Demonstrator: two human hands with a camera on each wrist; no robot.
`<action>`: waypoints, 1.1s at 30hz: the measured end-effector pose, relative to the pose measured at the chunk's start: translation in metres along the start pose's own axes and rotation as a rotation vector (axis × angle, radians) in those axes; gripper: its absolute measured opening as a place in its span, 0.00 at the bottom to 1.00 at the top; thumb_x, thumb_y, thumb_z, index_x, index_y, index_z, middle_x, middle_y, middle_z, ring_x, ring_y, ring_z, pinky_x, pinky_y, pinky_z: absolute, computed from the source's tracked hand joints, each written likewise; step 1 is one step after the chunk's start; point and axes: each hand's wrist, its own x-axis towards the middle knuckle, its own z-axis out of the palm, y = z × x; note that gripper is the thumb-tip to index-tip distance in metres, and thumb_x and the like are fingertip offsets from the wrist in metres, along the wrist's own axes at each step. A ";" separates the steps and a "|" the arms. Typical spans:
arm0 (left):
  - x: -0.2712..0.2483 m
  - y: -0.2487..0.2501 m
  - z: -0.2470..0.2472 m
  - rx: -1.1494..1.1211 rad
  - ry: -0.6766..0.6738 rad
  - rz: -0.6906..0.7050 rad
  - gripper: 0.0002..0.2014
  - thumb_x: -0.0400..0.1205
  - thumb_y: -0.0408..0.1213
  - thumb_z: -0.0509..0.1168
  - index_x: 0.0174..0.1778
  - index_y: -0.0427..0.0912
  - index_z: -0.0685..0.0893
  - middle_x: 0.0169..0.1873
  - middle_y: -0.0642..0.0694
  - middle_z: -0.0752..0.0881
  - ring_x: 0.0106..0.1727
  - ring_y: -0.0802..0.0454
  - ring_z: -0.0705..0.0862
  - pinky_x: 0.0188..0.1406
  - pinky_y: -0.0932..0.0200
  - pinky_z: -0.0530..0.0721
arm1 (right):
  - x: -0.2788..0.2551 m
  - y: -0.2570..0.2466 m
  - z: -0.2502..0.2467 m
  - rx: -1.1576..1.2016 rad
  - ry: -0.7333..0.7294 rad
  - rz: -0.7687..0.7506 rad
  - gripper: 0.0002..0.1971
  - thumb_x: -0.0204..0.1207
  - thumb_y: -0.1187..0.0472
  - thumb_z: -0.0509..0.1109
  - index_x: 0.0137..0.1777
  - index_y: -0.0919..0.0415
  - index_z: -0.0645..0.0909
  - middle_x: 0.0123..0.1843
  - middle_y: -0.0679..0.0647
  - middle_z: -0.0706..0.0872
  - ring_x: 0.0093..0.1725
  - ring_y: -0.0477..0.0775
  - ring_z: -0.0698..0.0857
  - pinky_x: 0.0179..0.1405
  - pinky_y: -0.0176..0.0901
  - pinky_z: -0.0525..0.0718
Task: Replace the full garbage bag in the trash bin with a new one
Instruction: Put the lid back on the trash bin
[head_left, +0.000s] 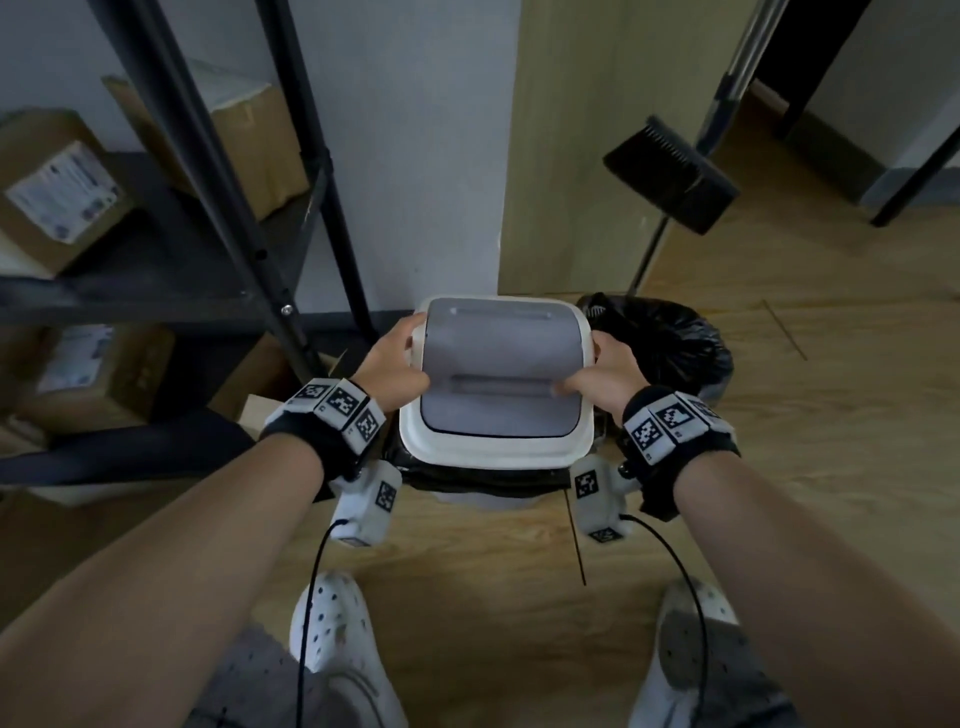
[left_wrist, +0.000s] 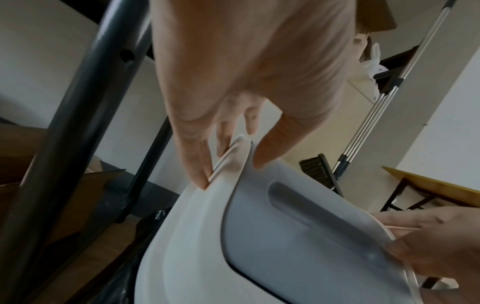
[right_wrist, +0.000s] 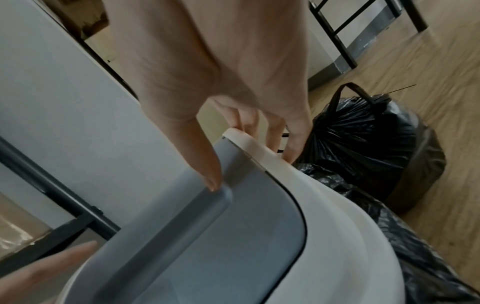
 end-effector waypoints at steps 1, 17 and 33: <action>0.003 -0.003 0.001 -0.005 -0.007 -0.011 0.40 0.71 0.21 0.67 0.79 0.45 0.62 0.71 0.43 0.75 0.74 0.48 0.73 0.73 0.50 0.74 | 0.004 0.001 0.002 -0.008 -0.002 0.003 0.32 0.58 0.73 0.79 0.64 0.63 0.75 0.58 0.59 0.82 0.56 0.59 0.81 0.50 0.49 0.82; 0.004 -0.037 0.010 -0.045 -0.021 -0.128 0.37 0.71 0.25 0.73 0.76 0.38 0.67 0.68 0.44 0.79 0.69 0.46 0.78 0.71 0.47 0.75 | 0.007 0.030 0.004 -0.042 0.014 0.032 0.41 0.60 0.67 0.81 0.74 0.62 0.69 0.65 0.56 0.80 0.64 0.56 0.79 0.63 0.51 0.81; -0.016 -0.062 0.023 -0.191 -0.051 -0.311 0.14 0.79 0.39 0.67 0.61 0.46 0.80 0.58 0.41 0.85 0.58 0.44 0.85 0.62 0.40 0.83 | -0.014 0.062 0.018 -0.034 -0.093 0.121 0.26 0.73 0.58 0.74 0.70 0.63 0.76 0.59 0.56 0.84 0.56 0.54 0.82 0.51 0.42 0.78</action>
